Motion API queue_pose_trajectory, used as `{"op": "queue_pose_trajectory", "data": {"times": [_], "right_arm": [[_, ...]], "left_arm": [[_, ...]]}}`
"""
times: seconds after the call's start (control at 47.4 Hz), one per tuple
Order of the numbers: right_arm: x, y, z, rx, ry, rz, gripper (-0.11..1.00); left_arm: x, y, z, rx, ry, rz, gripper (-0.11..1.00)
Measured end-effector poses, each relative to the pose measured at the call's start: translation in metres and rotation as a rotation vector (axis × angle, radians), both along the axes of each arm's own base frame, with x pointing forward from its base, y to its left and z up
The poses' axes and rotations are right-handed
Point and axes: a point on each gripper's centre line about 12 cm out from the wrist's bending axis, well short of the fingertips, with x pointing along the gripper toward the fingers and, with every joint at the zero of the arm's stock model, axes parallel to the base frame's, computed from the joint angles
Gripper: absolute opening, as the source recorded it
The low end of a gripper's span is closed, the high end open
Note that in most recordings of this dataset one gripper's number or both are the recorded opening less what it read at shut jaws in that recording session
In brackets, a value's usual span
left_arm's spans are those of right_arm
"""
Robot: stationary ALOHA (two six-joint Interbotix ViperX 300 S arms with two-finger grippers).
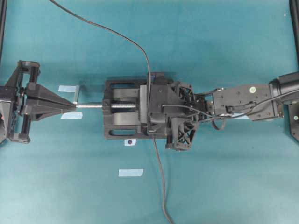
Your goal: Insert the USB into the front port of the fixed hub.
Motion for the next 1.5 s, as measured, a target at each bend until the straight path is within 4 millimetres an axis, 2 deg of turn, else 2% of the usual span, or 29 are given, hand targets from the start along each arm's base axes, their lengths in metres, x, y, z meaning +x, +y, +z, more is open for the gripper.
{"op": "queue_pose_trajectory", "data": {"times": [0.063,0.127,0.801,1.012,1.497], "right_arm": [[0.0,0.0,-0.001,0.0,0.005,0.0,0.72],[0.0,0.0,-0.001,-0.002,0.006,0.001,0.77],[-0.001,-0.002,0.001,-0.002,0.003,-0.004,0.76],[-0.005,-0.007,0.012,0.0,-0.022,-0.016,0.76],[-0.029,-0.008,0.041,0.002,-0.087,-0.018,0.76]], "left_arm": [[0.0,0.0,0.001,0.0,-0.003,-0.002,0.0],[0.0,0.0,0.0,0.0,-0.002,-0.002,0.0],[0.0,0.0,0.0,0.0,-0.002,-0.002,0.0],[0.0,0.0,0.0,0.0,-0.002,-0.002,0.0],[0.0,0.0,0.001,0.0,-0.003,-0.002,0.0]]}}
